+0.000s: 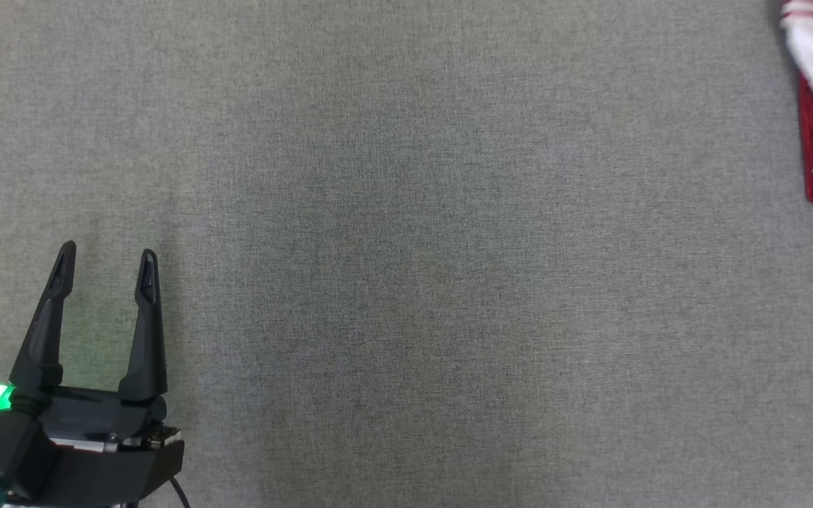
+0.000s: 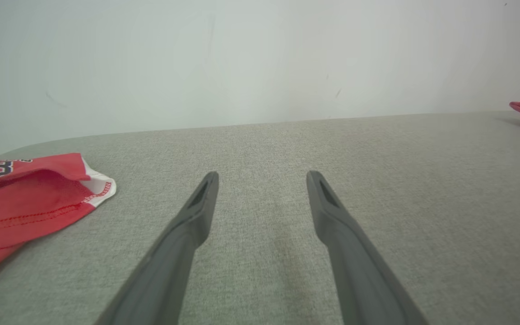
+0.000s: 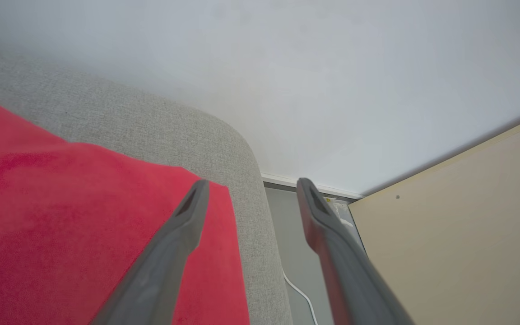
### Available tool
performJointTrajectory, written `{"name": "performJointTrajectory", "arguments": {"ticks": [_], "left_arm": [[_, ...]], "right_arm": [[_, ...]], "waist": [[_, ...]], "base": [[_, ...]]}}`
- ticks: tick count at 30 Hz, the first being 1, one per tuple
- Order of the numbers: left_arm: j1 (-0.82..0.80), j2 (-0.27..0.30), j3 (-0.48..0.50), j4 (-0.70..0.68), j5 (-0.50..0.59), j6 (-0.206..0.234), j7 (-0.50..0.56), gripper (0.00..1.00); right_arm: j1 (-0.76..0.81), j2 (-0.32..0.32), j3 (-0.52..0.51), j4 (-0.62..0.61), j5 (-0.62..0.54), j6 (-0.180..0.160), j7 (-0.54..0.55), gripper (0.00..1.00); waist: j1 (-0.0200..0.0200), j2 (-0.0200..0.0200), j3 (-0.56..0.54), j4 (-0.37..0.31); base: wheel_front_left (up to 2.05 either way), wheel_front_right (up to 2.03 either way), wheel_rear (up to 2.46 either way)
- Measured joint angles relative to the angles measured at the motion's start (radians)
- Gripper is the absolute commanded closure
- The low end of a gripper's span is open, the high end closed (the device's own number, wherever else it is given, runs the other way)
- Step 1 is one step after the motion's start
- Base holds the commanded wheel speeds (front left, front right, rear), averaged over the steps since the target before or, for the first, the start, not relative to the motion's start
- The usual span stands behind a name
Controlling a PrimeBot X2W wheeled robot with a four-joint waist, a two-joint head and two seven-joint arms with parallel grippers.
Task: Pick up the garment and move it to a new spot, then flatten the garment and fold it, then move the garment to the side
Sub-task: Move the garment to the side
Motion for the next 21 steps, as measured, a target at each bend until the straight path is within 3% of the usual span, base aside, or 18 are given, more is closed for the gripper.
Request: {"name": "performJointTrajectory", "arguments": {"ticks": [7,16,21], "left_arm": [[0.007,-0.013,0.009,0.029,0.000,0.000,0.000,0.00],[0.053,-0.067,0.005,0.127,0.009,0.000,0.000,0.00],[0.098,-0.095,0.008,0.173,0.025,0.000,0.000,0.00]], "right_arm": [[-0.018,0.009,-0.001,0.005,0.002,0.000,-0.056,0.00],[0.060,0.111,0.041,-0.034,0.065,0.000,-0.257,0.00],[0.155,0.203,0.074,-0.047,0.089,0.000,-0.339,0.00]], "waist": [[-0.0001,-0.0001,-0.031,-0.004],[-0.0003,-0.0002,-0.150,-0.004],[-0.0004,-0.0003,-0.238,0.010]], "base": [[0.00,0.00,0.00],[0.00,0.00,0.00],[0.00,0.00,0.00]]}}
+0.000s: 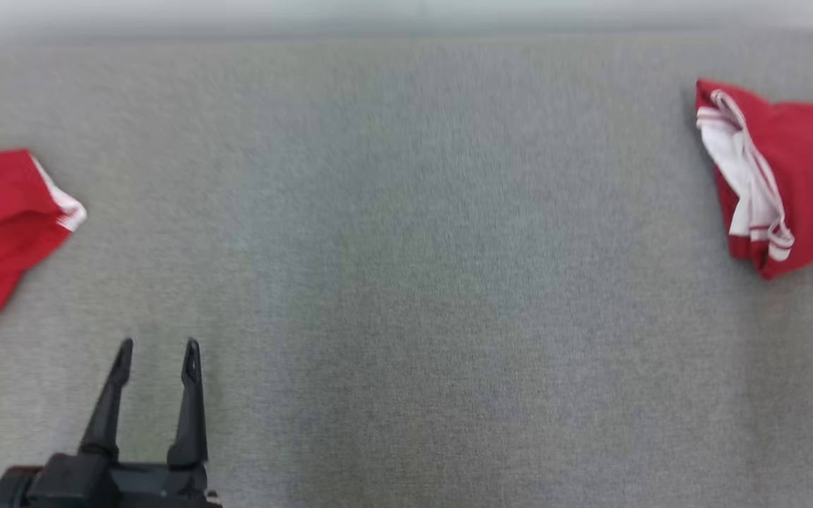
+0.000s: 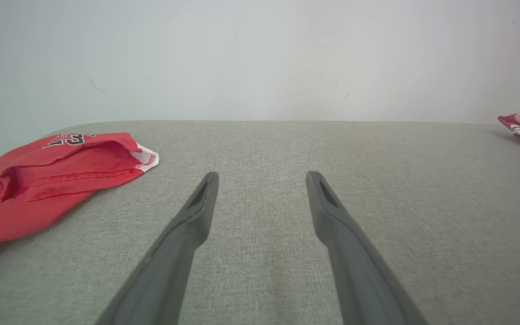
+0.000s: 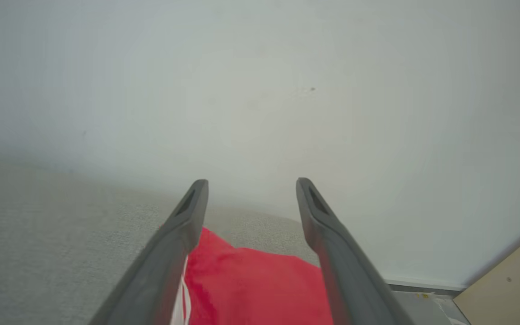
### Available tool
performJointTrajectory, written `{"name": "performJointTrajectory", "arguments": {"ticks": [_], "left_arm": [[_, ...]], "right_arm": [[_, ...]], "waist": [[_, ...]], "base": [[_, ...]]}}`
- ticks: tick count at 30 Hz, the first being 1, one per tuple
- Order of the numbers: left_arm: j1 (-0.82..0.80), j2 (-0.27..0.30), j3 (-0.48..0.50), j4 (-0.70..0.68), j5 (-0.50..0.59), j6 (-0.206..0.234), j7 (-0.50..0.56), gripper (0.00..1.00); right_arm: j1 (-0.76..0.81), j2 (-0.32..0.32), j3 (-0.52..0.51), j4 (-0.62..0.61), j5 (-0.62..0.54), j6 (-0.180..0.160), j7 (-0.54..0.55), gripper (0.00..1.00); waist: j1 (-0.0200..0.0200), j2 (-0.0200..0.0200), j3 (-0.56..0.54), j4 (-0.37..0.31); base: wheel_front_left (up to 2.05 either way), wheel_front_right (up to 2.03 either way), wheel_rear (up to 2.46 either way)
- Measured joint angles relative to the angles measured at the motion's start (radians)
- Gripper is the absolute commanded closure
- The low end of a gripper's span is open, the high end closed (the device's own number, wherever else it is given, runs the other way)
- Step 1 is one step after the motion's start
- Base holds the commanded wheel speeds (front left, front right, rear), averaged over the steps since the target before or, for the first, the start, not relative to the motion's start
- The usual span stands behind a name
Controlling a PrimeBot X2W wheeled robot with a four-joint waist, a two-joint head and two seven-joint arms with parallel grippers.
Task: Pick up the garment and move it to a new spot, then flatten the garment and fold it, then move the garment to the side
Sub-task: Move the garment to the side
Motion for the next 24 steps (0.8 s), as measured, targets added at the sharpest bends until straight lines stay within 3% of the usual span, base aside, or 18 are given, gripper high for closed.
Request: {"name": "performJointTrajectory", "arguments": {"ticks": [4,6,15,24], "left_arm": [[0.034,-0.018,0.002,0.022,0.011,0.000,0.000,0.00],[0.060,-0.026,0.007,0.038,0.020,0.000,0.000,0.00],[0.087,-0.045,0.005,0.062,0.046,0.000,0.000,0.00],[0.101,-0.053,0.002,0.079,0.052,0.000,0.000,0.00]], "right_arm": [[0.093,0.100,0.011,-0.028,-0.016,0.000,-0.029,0.00],[0.180,0.185,0.011,-0.061,-0.035,0.000,-0.045,0.00],[0.442,0.366,-0.001,-0.197,-0.122,0.000,-0.108,0.00],[0.642,0.455,0.020,-0.328,-0.117,0.000,-0.113,0.00]], "waist": [[0.0000,0.0000,-0.069,0.015],[-0.0001,-0.0001,-0.115,0.030],[0.0000,-0.0001,-0.218,0.083],[0.0001,0.0001,-0.269,0.073]], "base": [[0.00,0.00,0.00],[0.00,0.00,0.00],[0.00,0.00,0.00],[0.00,0.00,0.00]]}}
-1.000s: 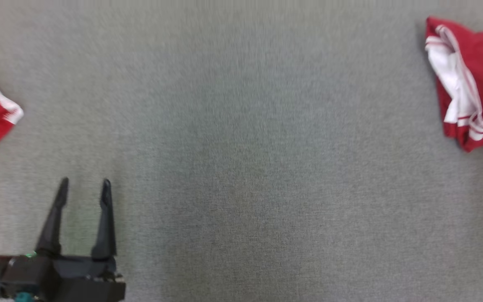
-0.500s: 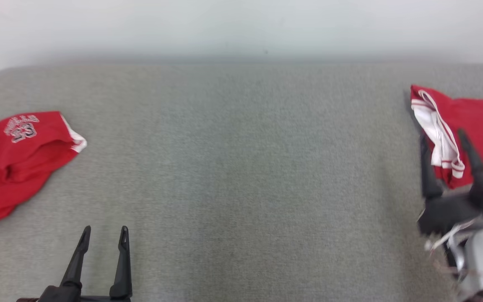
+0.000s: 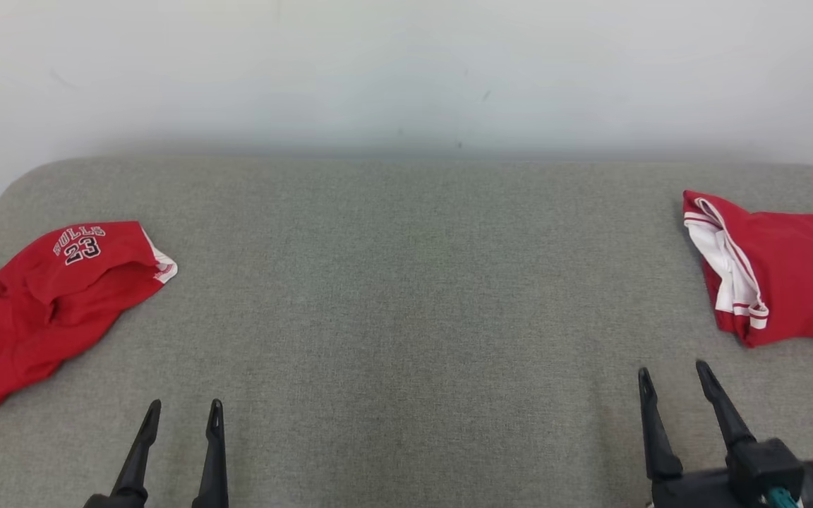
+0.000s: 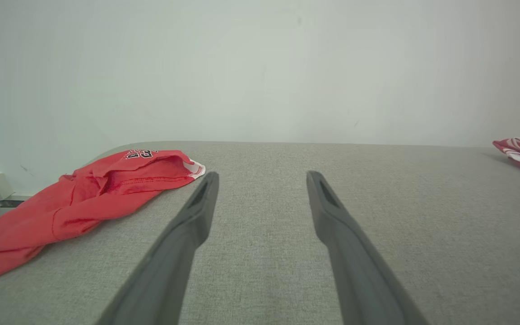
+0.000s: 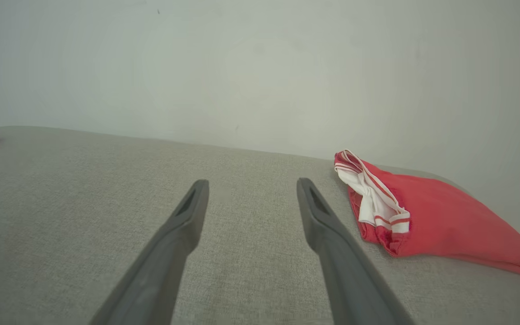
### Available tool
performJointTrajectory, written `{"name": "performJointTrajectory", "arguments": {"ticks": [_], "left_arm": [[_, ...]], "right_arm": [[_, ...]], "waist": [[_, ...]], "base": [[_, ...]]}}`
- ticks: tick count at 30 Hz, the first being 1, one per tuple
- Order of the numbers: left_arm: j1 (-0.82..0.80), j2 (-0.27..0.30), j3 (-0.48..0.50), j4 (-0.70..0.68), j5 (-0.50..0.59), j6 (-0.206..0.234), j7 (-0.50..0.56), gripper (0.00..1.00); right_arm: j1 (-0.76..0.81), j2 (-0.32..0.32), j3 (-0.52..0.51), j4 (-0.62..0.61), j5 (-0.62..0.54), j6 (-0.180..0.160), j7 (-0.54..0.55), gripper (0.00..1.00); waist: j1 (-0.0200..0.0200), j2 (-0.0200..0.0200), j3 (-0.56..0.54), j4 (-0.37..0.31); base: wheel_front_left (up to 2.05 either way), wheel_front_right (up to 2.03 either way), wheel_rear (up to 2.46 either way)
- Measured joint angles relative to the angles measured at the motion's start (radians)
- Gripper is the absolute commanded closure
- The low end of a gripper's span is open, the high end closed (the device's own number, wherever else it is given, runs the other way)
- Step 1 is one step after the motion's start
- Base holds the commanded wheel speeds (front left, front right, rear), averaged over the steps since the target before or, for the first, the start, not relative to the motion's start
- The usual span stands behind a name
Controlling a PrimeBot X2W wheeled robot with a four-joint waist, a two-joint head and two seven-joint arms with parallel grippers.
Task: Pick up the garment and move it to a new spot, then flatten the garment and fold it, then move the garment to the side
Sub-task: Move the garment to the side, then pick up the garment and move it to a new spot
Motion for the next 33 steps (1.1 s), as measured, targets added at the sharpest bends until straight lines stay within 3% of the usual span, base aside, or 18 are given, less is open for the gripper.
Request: {"name": "performJointTrajectory", "arguments": {"ticks": [9,33], "left_arm": [[0.036,-0.006,0.003,0.029,0.008,0.000,0.000,0.00],[0.046,-0.010,0.001,0.084,0.035,0.000,0.000,0.00]], "right_arm": [[0.133,0.021,0.005,-0.049,0.068,0.000,0.000,0.00],[0.151,0.023,0.011,-0.038,0.137,0.000,0.000,0.00]], "waist": [[0.0000,0.0000,-0.043,-0.017],[0.0001,0.0001,-0.063,-0.023]], "base": [[0.00,0.00,0.00],[0.00,0.00,0.00]]}}
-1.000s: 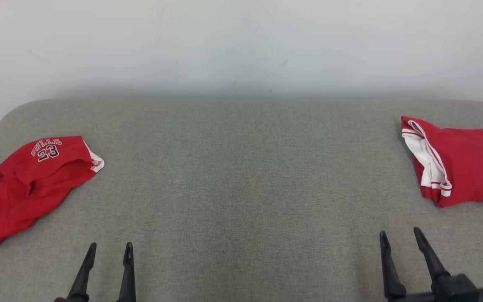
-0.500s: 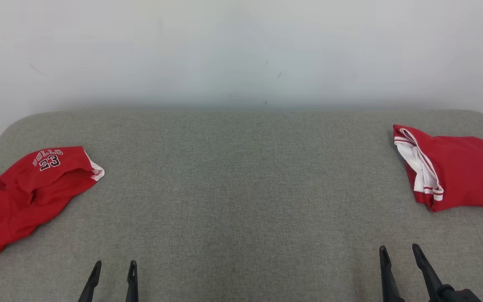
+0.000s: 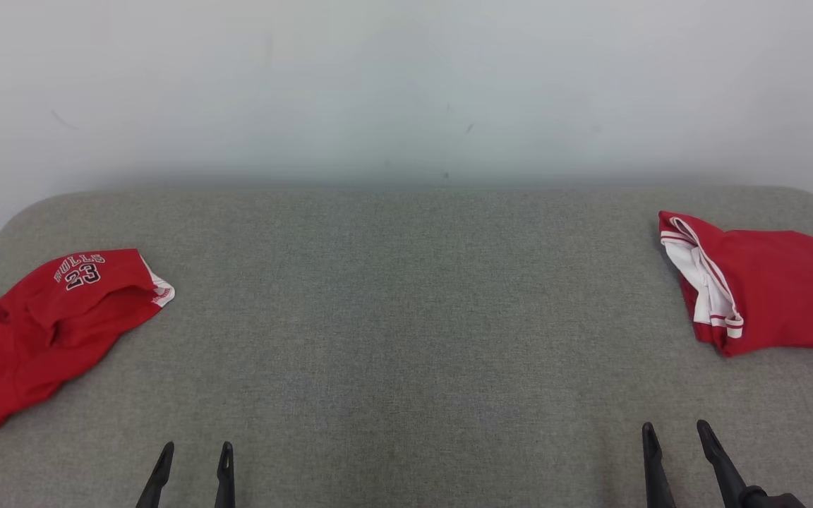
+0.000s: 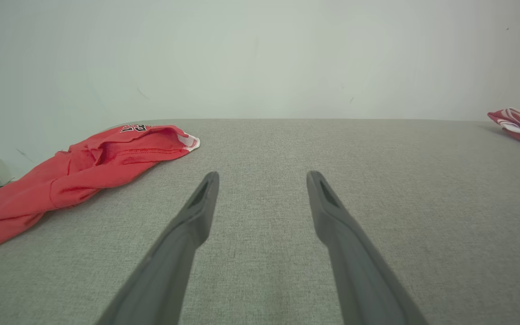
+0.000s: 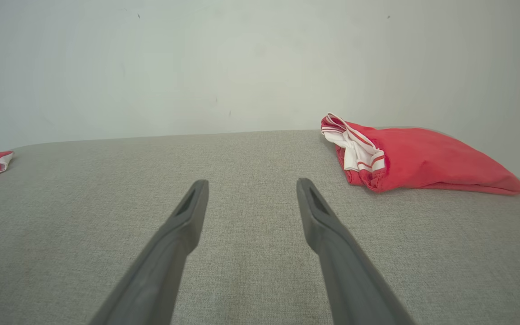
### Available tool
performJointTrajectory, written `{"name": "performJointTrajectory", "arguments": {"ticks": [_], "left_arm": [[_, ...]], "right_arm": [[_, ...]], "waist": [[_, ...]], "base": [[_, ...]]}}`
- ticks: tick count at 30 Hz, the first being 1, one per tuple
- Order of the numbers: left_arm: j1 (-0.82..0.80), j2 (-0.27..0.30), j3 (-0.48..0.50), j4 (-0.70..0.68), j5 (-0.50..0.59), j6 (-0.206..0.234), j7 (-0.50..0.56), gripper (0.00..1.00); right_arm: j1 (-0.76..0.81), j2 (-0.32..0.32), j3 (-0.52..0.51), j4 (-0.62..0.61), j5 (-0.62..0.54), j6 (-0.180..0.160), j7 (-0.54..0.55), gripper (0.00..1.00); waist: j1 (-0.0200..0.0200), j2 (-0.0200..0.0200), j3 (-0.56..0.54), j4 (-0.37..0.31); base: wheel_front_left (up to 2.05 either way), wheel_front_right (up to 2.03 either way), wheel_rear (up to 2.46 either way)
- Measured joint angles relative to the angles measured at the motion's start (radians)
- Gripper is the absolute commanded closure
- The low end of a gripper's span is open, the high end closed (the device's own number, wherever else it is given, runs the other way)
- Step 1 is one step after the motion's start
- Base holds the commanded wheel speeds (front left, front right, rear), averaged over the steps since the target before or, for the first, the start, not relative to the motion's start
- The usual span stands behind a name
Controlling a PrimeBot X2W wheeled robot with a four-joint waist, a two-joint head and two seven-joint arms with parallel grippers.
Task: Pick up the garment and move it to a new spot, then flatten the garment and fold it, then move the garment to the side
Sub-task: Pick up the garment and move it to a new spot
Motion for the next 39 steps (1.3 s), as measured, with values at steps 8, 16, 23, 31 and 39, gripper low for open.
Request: {"name": "performJointTrajectory", "arguments": {"ticks": [8,16,23,31,39], "left_arm": [[0.000,0.000,-0.004,0.005,0.000,0.000,0.000,0.00],[-0.005,-0.001,-0.006,0.014,0.000,0.005,0.000,0.00],[-0.009,-0.001,0.012,0.028,0.005,0.010,0.000,0.00],[-0.010,-0.001,0.030,0.036,0.007,0.014,0.000,0.00],[-0.010,-0.001,0.049,0.046,0.007,0.017,0.000,0.00]], "right_arm": [[0.002,0.000,0.001,0.007,0.000,0.000,0.000,0.00],[0.015,0.000,-0.004,0.007,0.009,0.000,0.000,0.00],[0.025,0.000,0.002,0.016,0.018,0.000,0.000,0.00],[0.024,0.000,0.016,0.024,0.024,0.000,0.000,0.00],[0.018,0.000,0.021,0.030,0.020,0.000,0.000,0.00]], "waist": [[0.0000,0.0000,-0.002,-0.005],[0.0000,0.0000,-0.003,0.036],[0.0000,0.0000,-0.007,0.123],[-0.0001,0.0000,-0.011,0.252],[0.0000,0.0000,-0.015,0.393]], "base": [[0.00,0.00,0.00],[0.00,0.00,0.00],[0.00,0.00,0.00],[0.00,0.00,0.00],[0.00,0.00,0.00]]}}
